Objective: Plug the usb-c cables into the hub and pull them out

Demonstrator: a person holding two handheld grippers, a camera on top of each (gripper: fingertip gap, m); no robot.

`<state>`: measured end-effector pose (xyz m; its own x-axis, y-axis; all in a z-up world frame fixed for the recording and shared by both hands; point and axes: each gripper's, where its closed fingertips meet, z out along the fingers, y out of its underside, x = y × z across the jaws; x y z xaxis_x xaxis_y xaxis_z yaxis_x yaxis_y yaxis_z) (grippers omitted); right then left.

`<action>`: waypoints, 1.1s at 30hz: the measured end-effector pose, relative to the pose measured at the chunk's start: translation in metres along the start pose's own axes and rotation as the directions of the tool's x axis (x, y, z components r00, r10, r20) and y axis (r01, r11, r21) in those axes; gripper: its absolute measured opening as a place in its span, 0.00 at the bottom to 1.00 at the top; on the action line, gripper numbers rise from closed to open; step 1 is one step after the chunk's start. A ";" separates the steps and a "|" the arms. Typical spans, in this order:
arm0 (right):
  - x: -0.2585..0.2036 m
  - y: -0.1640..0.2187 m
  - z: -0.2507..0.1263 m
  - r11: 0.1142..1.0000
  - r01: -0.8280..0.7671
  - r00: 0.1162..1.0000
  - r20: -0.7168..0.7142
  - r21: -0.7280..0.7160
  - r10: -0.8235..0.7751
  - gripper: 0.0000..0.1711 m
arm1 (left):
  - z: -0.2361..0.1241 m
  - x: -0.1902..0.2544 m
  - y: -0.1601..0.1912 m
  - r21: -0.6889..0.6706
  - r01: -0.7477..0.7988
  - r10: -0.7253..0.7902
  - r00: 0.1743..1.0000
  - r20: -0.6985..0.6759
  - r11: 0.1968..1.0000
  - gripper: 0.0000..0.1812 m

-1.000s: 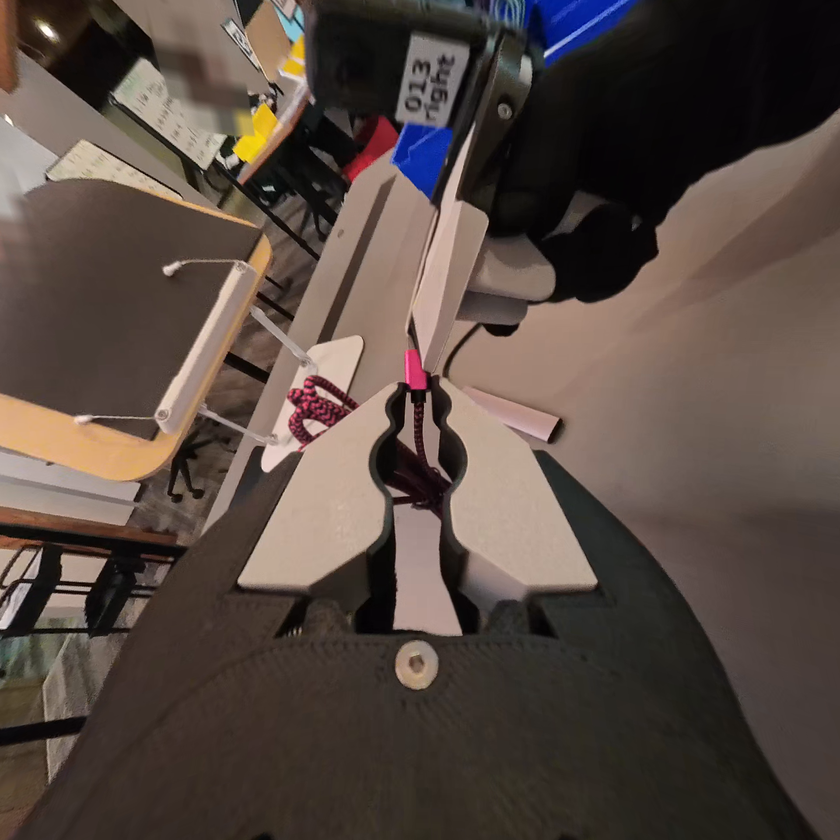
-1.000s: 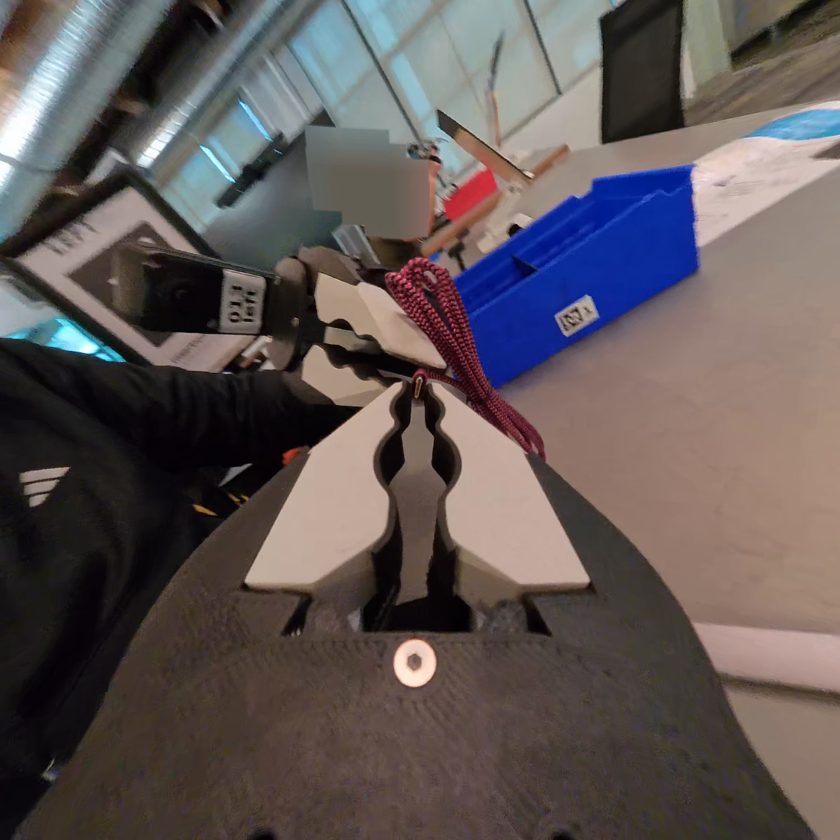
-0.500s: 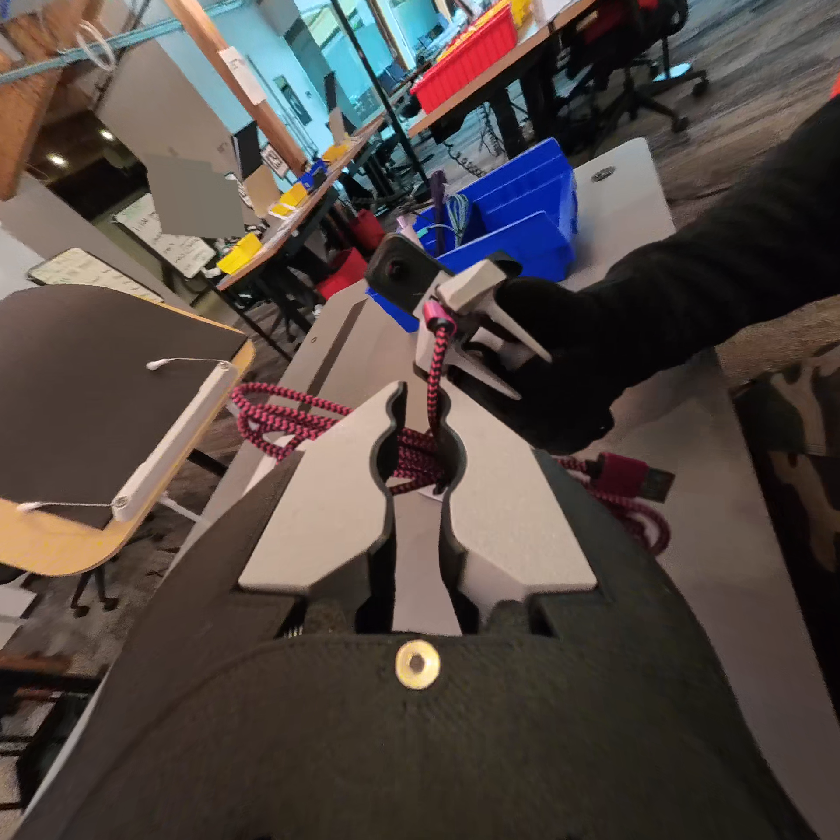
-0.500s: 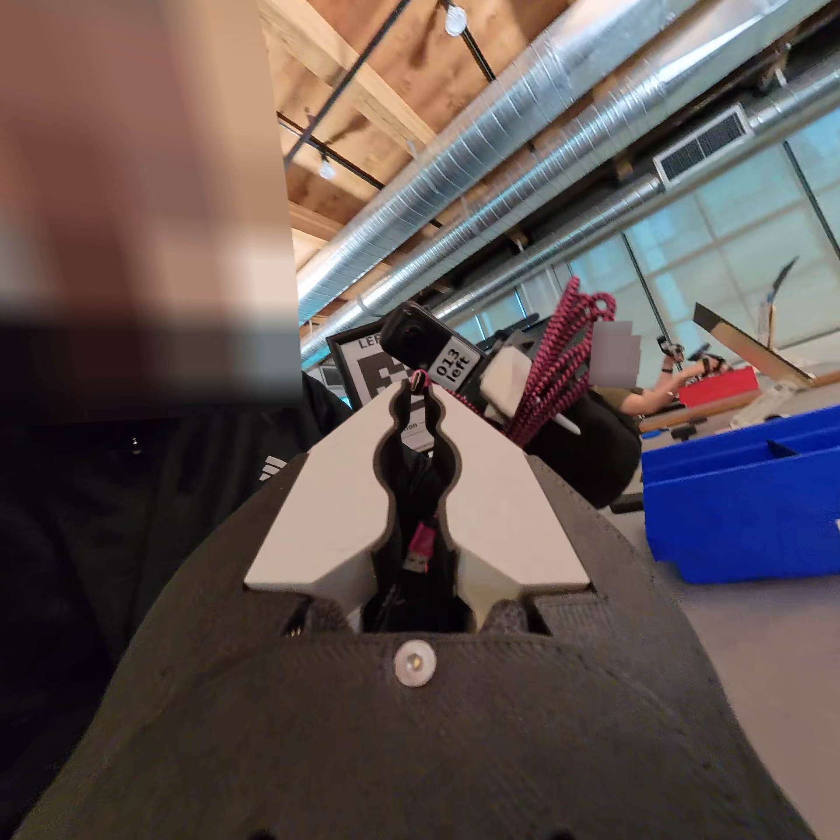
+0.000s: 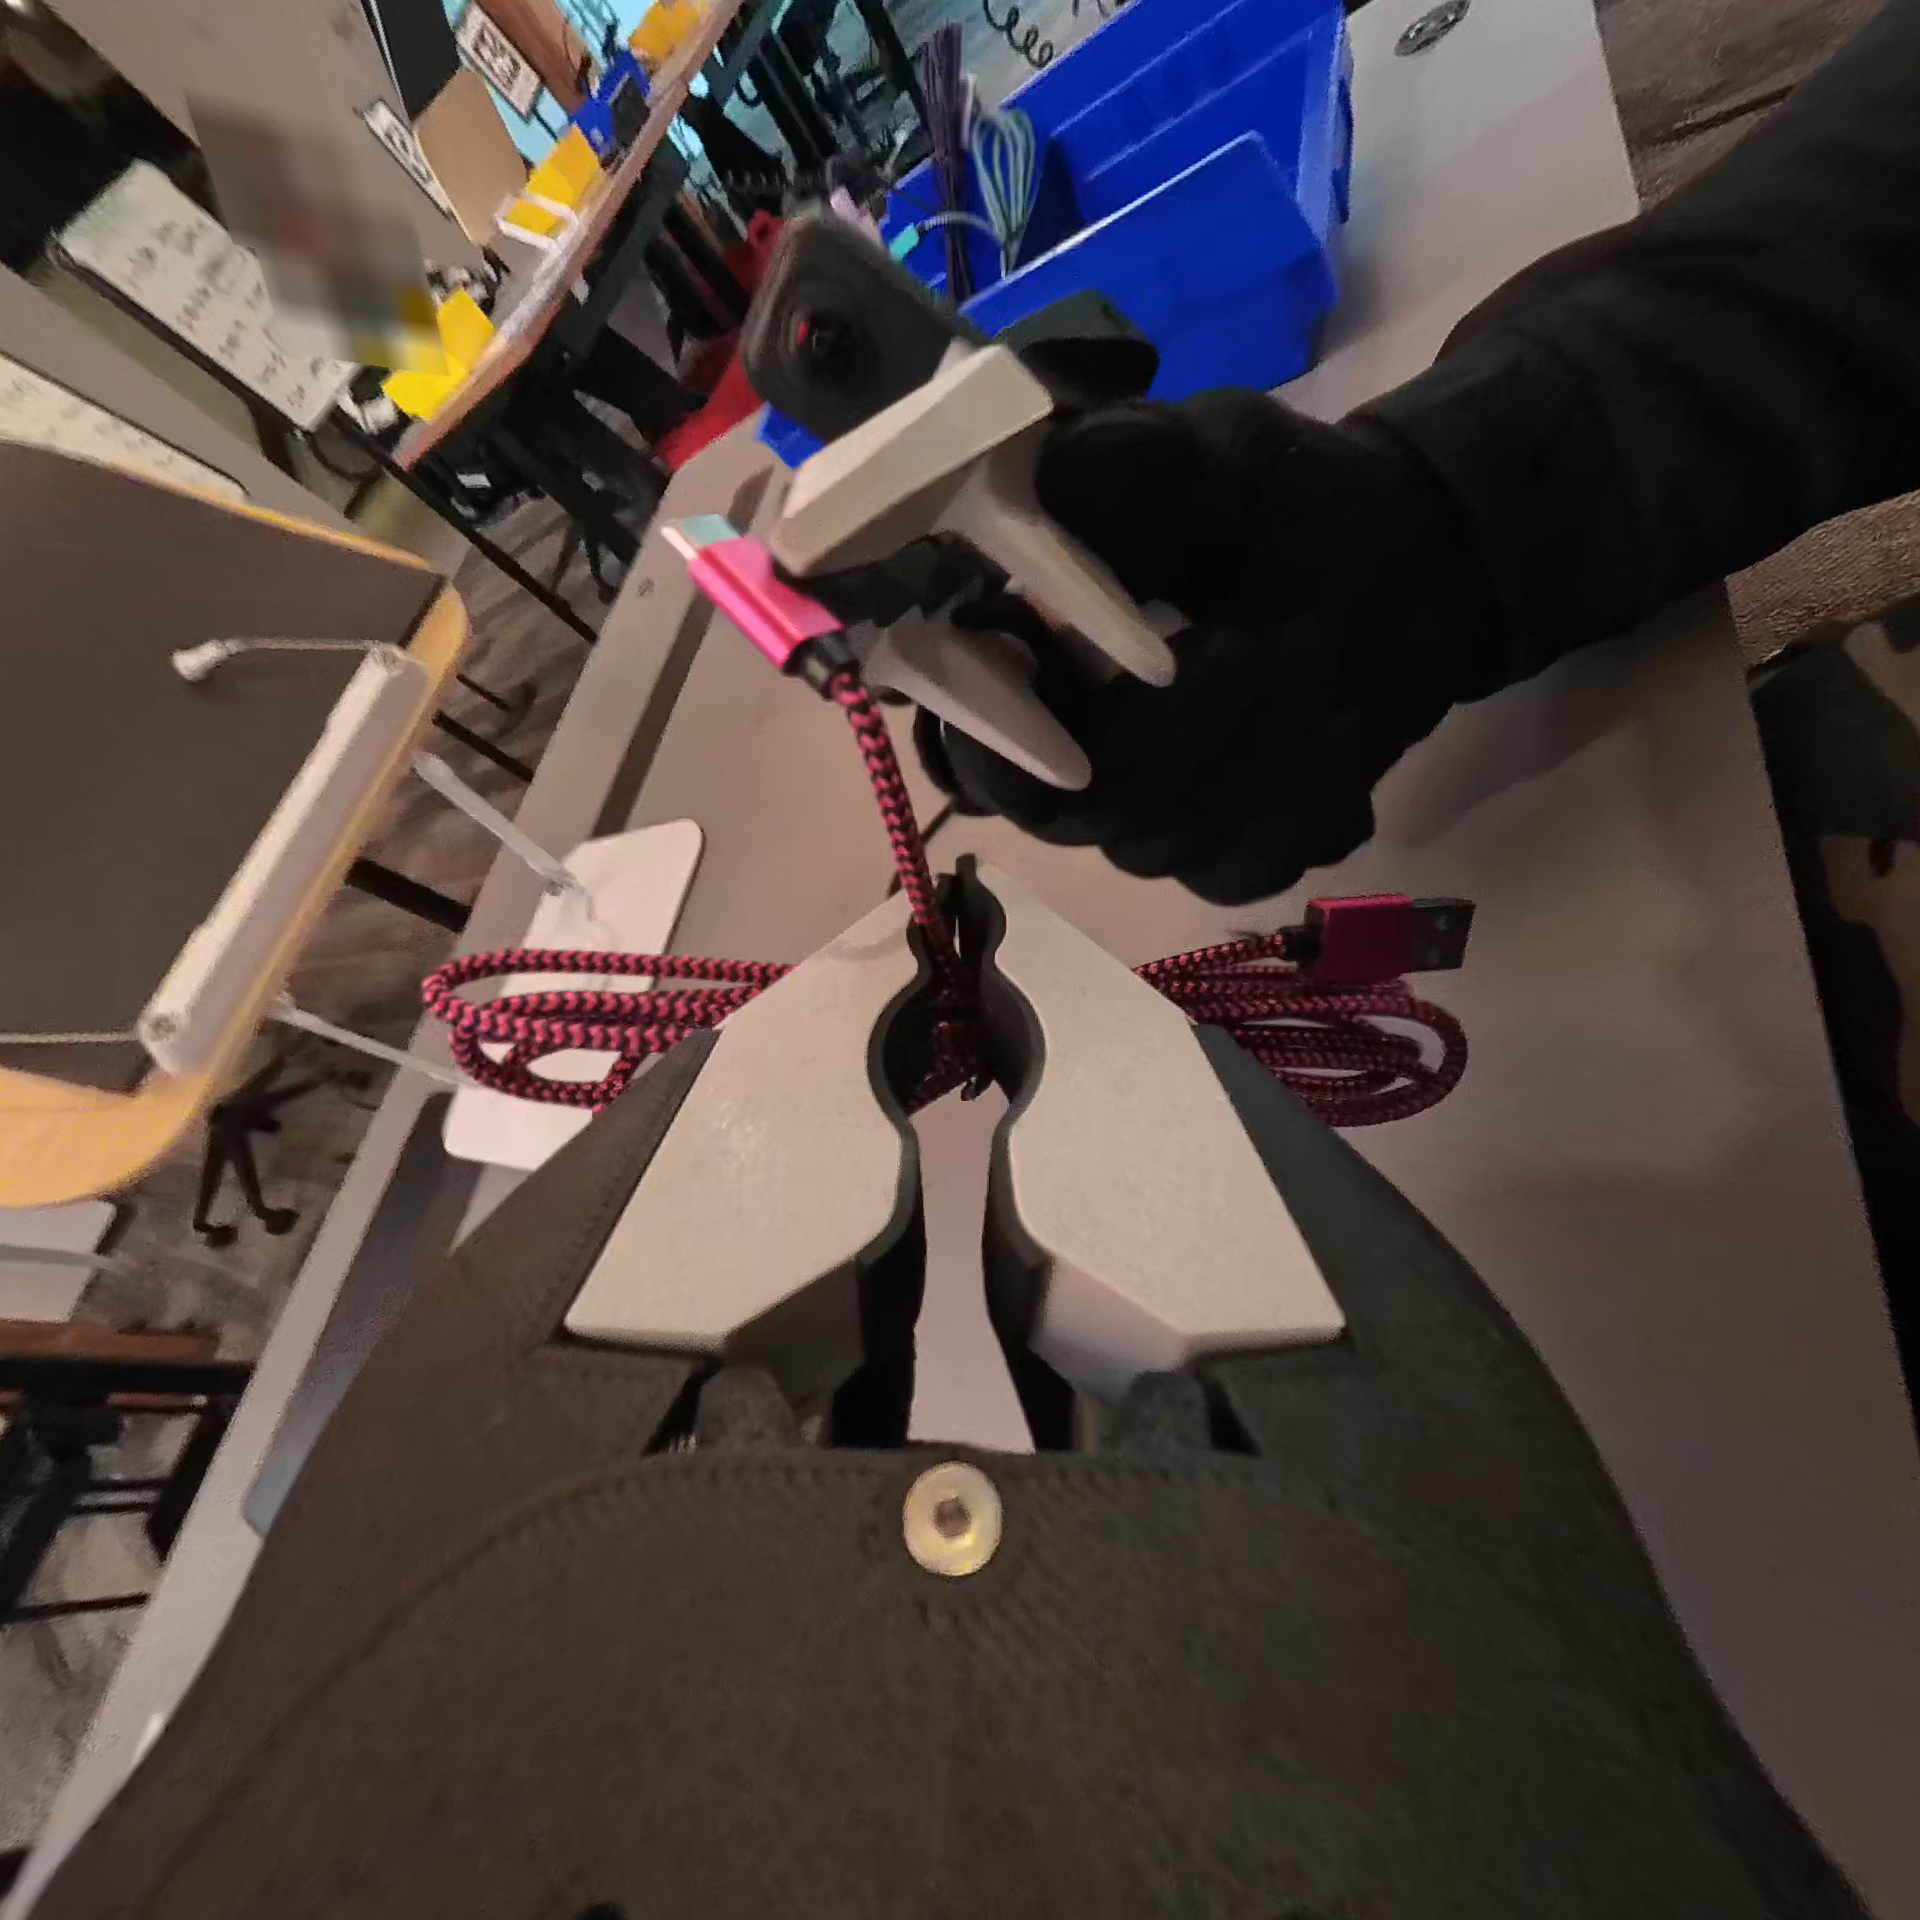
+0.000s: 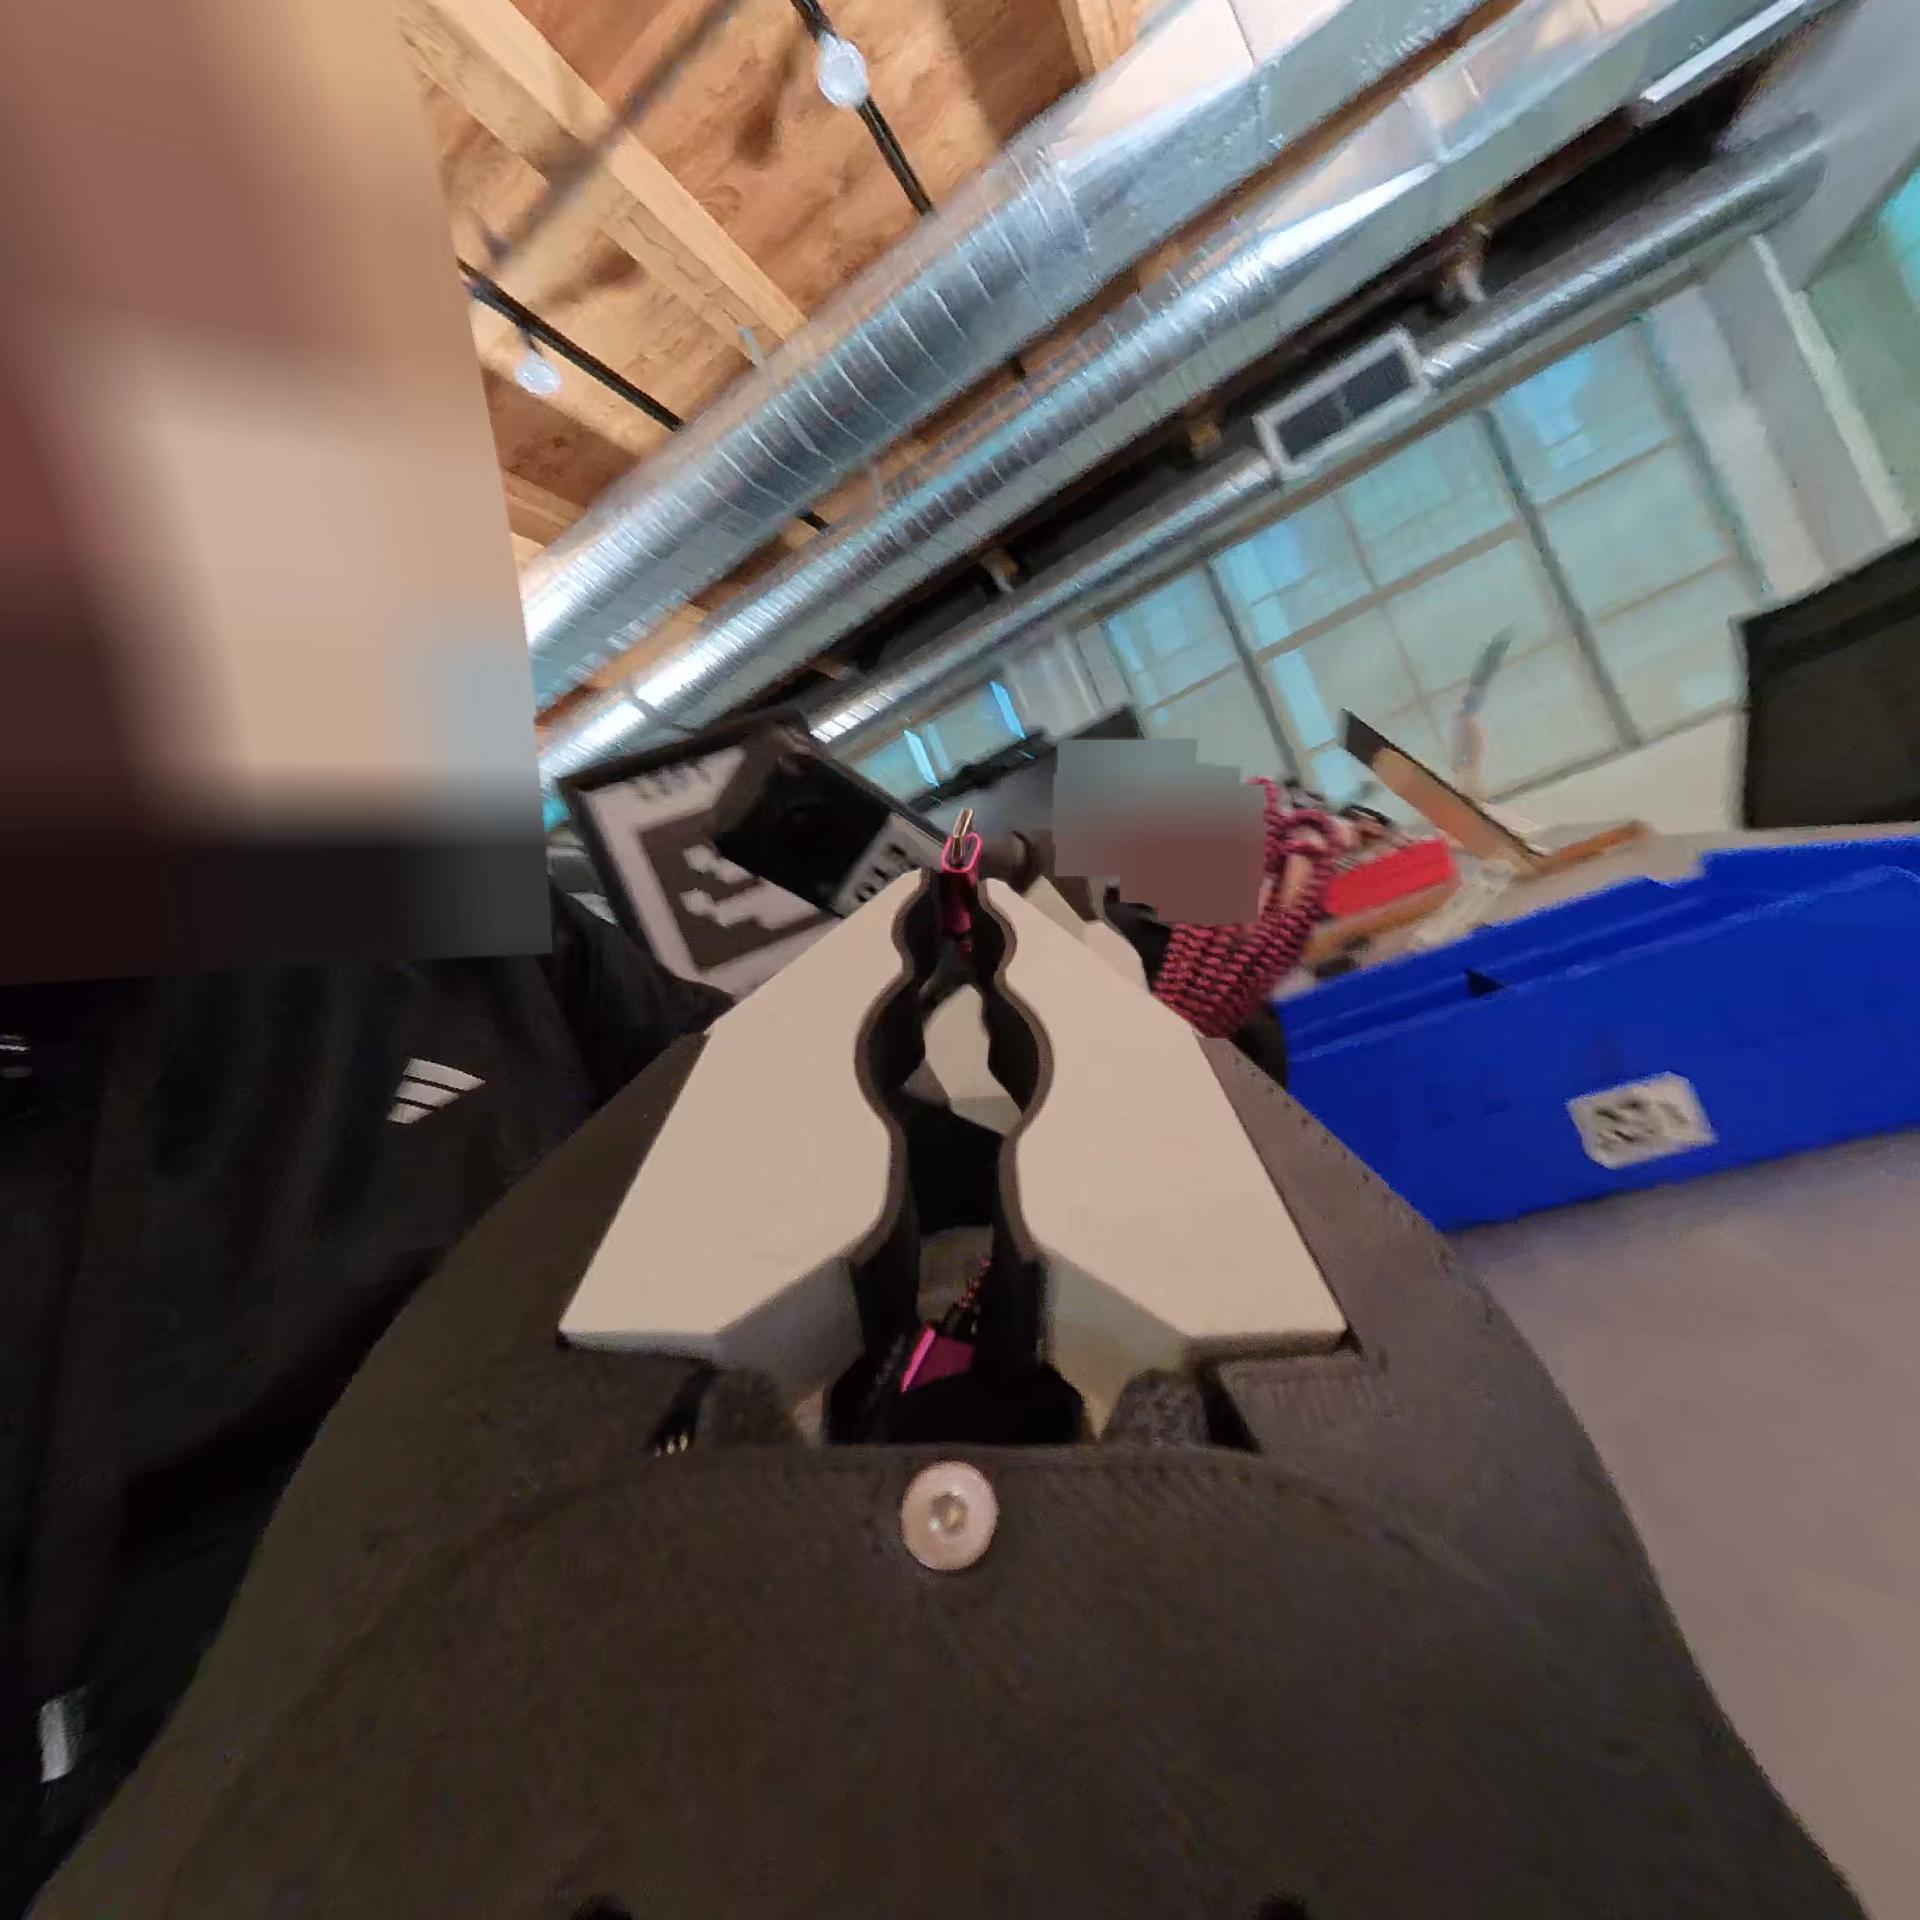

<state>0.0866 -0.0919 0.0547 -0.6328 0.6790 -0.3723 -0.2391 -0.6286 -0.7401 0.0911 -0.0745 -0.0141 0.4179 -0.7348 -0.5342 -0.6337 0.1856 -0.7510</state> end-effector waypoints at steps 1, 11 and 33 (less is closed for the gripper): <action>0.006 0.004 -0.001 0.999 0.025 0.998 -0.053 -0.032 -0.027 0.01 | 0.000 -0.001 0.004 -0.013 0.031 -0.031 0.999 -0.009 0.999 0.00; 0.035 0.037 -0.005 0.890 0.271 0.874 -0.294 -0.366 -0.387 0.09 | 0.007 -0.004 0.014 -0.056 0.241 -0.244 0.968 -0.052 0.969 0.00; 0.067 0.050 -0.023 0.857 0.011 0.663 -0.638 -0.515 -0.392 0.03 | 0.015 -0.033 0.058 -0.531 -0.093 0.294 0.906 0.306 0.842 0.00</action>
<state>0.0487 -0.0690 -0.0205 0.1437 0.9384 -0.3144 0.1676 -0.3362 -0.9268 0.0504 -0.0294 -0.0464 0.3915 -0.4116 -0.8230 -0.9186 -0.1218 -0.3760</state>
